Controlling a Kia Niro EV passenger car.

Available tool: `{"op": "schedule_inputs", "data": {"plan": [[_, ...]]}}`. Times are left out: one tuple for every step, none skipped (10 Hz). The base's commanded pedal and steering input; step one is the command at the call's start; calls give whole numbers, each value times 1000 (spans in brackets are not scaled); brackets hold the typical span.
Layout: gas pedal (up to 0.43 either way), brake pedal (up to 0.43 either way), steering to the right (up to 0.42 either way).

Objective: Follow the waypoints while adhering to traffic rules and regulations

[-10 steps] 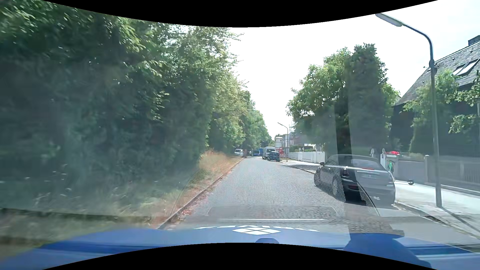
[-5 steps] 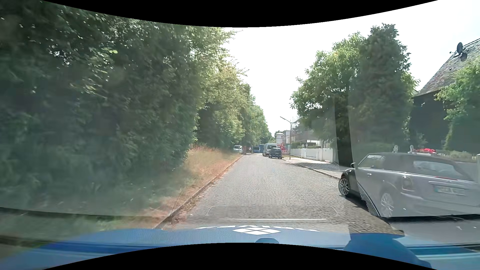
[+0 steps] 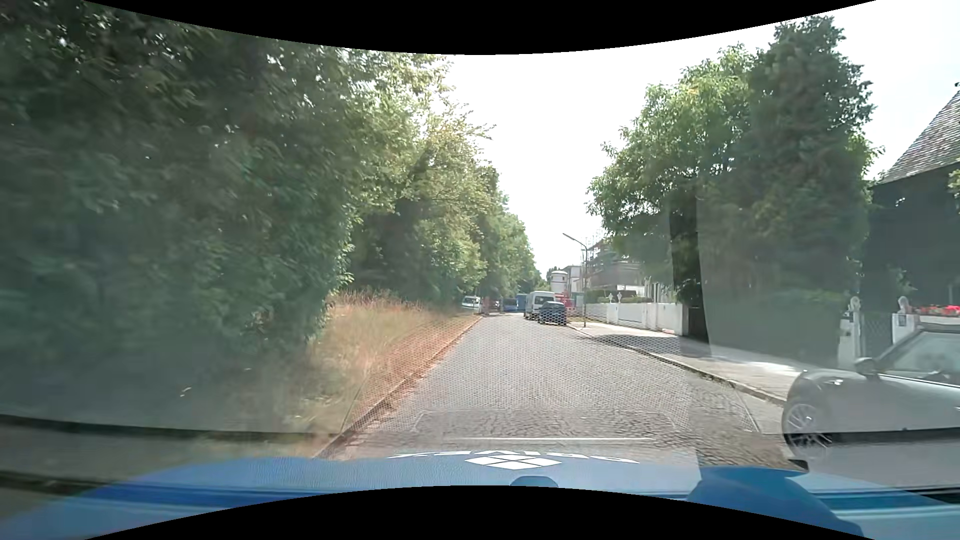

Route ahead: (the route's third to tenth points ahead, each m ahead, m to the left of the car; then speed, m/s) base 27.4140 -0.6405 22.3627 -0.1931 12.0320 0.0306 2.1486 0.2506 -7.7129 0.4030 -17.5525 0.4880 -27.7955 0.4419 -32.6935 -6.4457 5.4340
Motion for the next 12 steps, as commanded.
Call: {"op": "schedule_inputs", "data": {"plan": [[118, 0, 6], [118, 0, 3], [118, 0, 3], [118, 0, 3], [118, 0, 3], [118, 0, 3], [118, 0, 6], [118, 0, 27], [118, 0, 47], [118, 0, 76], [118, 0, 98], [118, 0, 110]]}}
